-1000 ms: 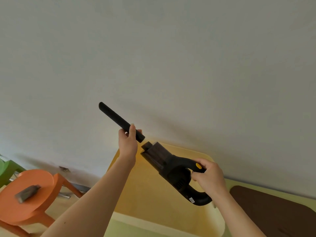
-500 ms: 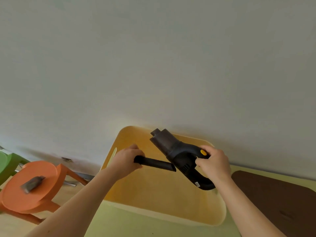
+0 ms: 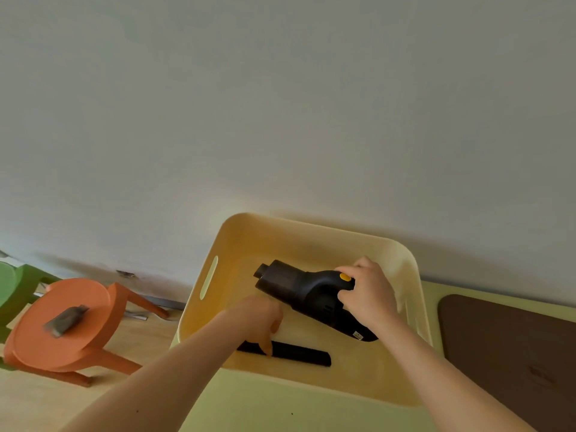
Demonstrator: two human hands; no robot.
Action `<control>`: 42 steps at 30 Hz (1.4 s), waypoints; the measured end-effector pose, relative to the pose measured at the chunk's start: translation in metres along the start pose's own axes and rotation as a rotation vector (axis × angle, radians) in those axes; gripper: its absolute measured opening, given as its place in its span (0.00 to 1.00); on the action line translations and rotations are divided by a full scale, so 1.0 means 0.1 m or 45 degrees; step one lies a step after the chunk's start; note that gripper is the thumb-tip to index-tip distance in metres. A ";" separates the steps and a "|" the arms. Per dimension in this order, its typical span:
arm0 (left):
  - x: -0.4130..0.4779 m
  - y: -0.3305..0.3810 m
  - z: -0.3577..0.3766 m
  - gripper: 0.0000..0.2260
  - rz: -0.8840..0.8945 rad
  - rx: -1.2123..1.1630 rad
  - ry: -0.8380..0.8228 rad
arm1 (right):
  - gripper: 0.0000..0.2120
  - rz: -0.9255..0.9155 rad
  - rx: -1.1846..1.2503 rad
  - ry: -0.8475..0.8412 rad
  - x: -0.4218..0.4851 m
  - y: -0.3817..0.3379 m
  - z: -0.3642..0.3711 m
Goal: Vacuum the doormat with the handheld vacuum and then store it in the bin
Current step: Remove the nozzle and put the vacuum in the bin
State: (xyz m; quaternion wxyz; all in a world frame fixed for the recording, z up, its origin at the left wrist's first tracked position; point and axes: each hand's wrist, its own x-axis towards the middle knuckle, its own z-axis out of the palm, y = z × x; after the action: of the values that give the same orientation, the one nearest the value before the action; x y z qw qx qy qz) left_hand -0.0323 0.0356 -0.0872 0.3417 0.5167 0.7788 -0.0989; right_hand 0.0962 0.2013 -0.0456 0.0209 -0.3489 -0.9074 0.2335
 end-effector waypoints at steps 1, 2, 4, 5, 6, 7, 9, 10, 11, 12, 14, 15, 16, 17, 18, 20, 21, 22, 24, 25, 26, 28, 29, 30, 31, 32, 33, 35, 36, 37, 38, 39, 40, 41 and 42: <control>-0.03 -0.03 -0.07 0.15 0.000 -0.090 0.024 | 0.22 -0.007 -0.005 -0.011 0.01 -0.01 0.03; -0.06 -0.07 -0.15 0.12 -0.005 -0.198 0.056 | 0.22 -0.015 -0.001 -0.025 0.03 -0.01 0.05; -0.14 -0.15 -0.30 0.08 -0.027 -0.413 0.198 | 0.22 -0.038 0.004 -0.059 0.07 -0.03 0.10; -0.17 -0.20 -0.36 0.07 -0.046 -0.502 0.340 | 0.23 -0.053 0.000 -0.083 0.09 -0.04 0.12; -0.18 -0.23 -0.40 0.05 -0.072 -0.562 0.517 | 0.23 -0.067 -0.003 -0.105 0.11 -0.05 0.14; -0.19 -0.26 -0.41 0.04 -0.097 -0.583 0.691 | 0.24 -0.081 -0.007 -0.124 0.14 -0.06 0.16; -0.17 -0.30 -0.40 0.08 -0.136 -0.543 0.858 | 0.24 -0.102 -0.010 -0.157 0.19 -0.10 0.21; -0.14 -0.31 -0.38 0.11 -0.138 -0.515 0.840 | 0.24 -0.106 -0.011 -0.177 0.20 -0.12 0.23; -0.11 -0.32 -0.34 0.13 -0.131 -0.486 0.780 | 0.23 -0.102 -0.014 -0.200 0.20 -0.13 0.27; -0.09 -0.31 -0.31 0.15 -0.120 -0.457 0.716 | 0.22 -0.086 -0.022 -0.219 0.20 -0.14 0.31; -0.05 -0.30 -0.26 0.16 -0.108 -0.412 0.626 | 0.21 -0.057 -0.044 -0.225 0.22 -0.12 0.38; -0.04 -0.29 -0.24 0.16 -0.107 -0.404 0.598 | 0.20 -0.049 -0.043 -0.221 0.23 -0.11 0.40; -0.02 -0.28 -0.23 0.16 -0.110 -0.410 0.573 | 0.20 -0.045 -0.046 -0.219 0.24 -0.11 0.41; -0.01 -0.27 -0.23 0.16 -0.115 -0.417 0.551 | 0.20 -0.041 -0.058 -0.222 0.25 -0.10 0.42; 0.00 -0.25 -0.22 0.16 -0.117 -0.413 0.538 | 0.21 -0.041 -0.079 -0.232 0.26 -0.10 0.42; 0.01 -0.24 -0.21 0.17 -0.126 -0.390 0.528 | 0.22 -0.057 -0.118 -0.255 0.26 -0.10 0.41; 0.02 -0.22 -0.22 0.17 -0.129 -0.387 0.533 | 0.24 -0.067 -0.123 -0.260 0.25 -0.10 0.39; 0.02 -0.22 -0.22 0.18 -0.131 -0.391 0.540 | 0.24 -0.081 -0.123 -0.263 0.24 -0.10 0.38; 0.01 -0.17 -0.24 0.18 -0.120 -0.395 0.562 | 0.25 -0.111 -0.100 -0.249 0.20 -0.08 0.32; 0.01 -0.14 -0.26 0.18 -0.113 -0.387 0.575 | 0.24 -0.127 -0.081 -0.238 0.19 -0.07 0.28; 0.00 -0.11 -0.28 0.18 -0.109 -0.376 0.595 | 0.23 -0.146 -0.064 -0.223 0.17 -0.07 0.24; -0.01 0.04 -0.35 0.17 -0.090 -0.343 0.684 | 0.20 -0.187 -0.054 -0.175 0.10 -0.02 0.09; -0.02 0.10 -0.39 0.17 -0.079 -0.334 0.751 | 0.19 -0.205 -0.047 -0.147 0.09 -0.02 0.03; -0.02 0.19 -0.43 0.16 -0.060 -0.335 0.831 | 0.17 -0.203 -0.032 -0.120 0.05 -0.01 -0.06; -0.02 0.30 -0.48 0.16 -0.036 -0.345 0.910 | 0.16 -0.195 -0.013 -0.091 0.01 0.02 -0.16; -0.02 0.39 -0.52 0.15 -0.014 -0.354 0.983 | 0.16 -0.187 0.007 -0.062 -0.02 0.04 -0.26; -0.02 0.52 -0.57 0.15 0.015 -0.366 1.041 | 0.15 -0.179 0.027 -0.021 -0.07 0.10 -0.37; 0.01 0.76 -0.65 0.14 0.065 -0.386 1.102 | 0.15 -0.163 0.046 0.070 -0.14 0.22 -0.55; 0.02 0.87 -0.69 0.14 0.077 -0.390 1.108 | 0.15 -0.150 0.047 0.115 -0.17 0.30 -0.64; 0.04 1.01 -0.72 0.14 0.096 -0.392 1.113 | 0.15 -0.123 0.056 0.156 -0.22 0.40 -0.74; 0.07 1.12 -0.74 0.14 0.116 -0.402 1.115 | 0.15 -0.094 0.075 0.192 -0.27 0.49 -0.82; 0.10 1.24 -0.77 0.14 0.140 -0.418 1.125 | 0.15 -0.067 0.090 0.222 -0.32 0.59 -0.89; 0.11 1.37 -0.79 0.14 0.159 -0.425 1.127 | 0.15 -0.043 0.109 0.246 -0.38 0.69 -0.95; 0.14 1.52 -0.80 0.15 0.179 -0.434 1.126 | 0.15 -0.024 0.108 0.268 -0.45 0.81 -1.02; 0.16 1.66 -0.82 0.15 0.202 -0.445 1.121 | 0.15 -0.003 0.108 0.281 -0.51 0.91 -1.06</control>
State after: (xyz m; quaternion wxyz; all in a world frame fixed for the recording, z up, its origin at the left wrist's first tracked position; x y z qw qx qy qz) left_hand 0.0735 0.1625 -0.0032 0.0678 0.5021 0.8126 0.2882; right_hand 0.2132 0.2708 0.0150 0.1358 -0.3702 -0.8893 0.2317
